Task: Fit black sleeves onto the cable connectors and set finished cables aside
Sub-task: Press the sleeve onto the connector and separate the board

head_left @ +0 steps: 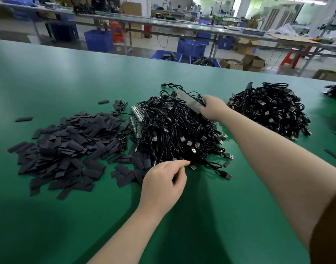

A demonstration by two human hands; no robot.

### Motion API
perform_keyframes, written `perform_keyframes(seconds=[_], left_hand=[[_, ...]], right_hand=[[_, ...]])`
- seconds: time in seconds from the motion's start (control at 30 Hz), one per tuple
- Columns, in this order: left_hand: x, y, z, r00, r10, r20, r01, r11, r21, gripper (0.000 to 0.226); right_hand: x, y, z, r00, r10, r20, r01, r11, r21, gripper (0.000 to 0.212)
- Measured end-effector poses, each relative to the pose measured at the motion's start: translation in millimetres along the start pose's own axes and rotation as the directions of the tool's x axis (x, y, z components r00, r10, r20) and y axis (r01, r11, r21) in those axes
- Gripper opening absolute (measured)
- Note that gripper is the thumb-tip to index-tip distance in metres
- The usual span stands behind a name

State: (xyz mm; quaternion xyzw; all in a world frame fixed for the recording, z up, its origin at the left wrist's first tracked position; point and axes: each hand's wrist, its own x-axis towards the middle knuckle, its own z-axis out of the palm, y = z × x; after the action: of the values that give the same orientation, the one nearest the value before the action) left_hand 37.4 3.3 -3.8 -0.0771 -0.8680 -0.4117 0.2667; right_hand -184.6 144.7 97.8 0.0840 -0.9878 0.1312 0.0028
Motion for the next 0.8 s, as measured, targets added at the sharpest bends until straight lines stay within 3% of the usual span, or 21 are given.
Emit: perform_keyframes(seconds=[0.07, 0.13, 0.23, 0.33, 0.5, 0.57, 0.67, 0.8], left_hand=[[0, 0, 0, 1.0, -0.002, 0.004, 0.002, 1.0, 0.004, 0.025], [1, 1, 0, 1.0, 0.005, 0.001, -0.005, 1.0, 0.011, 0.024], [1, 1, 0, 1.0, 0.014, -0.002, -0.014, 1.0, 0.023, 0.024], [1, 1, 0, 1.0, 0.008, 0.012, -0.009, 1.0, 0.03, 0.024], [1, 3, 0, 0.999, -0.026, 0.03, 0.025, 0.999, 0.028, 0.024], [1, 3, -1, 0.999, -0.038, 0.035, 0.037, 0.999, 0.031, 0.024], [1, 4, -1, 0.998, -0.043, 0.042, 0.041, 0.999, 0.034, 0.025], [0, 3, 0, 0.997, -0.049, 0.054, 0.047, 0.998, 0.035, 0.025]], right_hand=[[10, -1, 4, 0.999, -0.012, 0.038, 0.015, 0.998, -0.059, 0.052], [15, -3, 6, 1.0, -0.009, -0.019, 0.008, 1.0, -0.03, 0.048], [17, -5, 8, 0.997, 0.024, -0.079, -0.021, 0.999, 0.04, 0.031], [19, -6, 1, 0.978, 0.161, -0.134, -0.126, 0.963, 0.239, 0.02], [24, 7, -42, 0.905, 0.402, -0.143, -0.249, 0.769, 0.588, 0.011], [25, 13, -67, 0.894, 0.42, -0.157, -0.231, 0.731, 0.642, 0.008], [17, 15, -109, 0.905, 0.372, -0.204, -0.123, 0.691, 0.712, 0.023], [-2, 13, -151, 0.895, 0.345, -0.284, -0.043, 0.699, 0.714, 0.01]])
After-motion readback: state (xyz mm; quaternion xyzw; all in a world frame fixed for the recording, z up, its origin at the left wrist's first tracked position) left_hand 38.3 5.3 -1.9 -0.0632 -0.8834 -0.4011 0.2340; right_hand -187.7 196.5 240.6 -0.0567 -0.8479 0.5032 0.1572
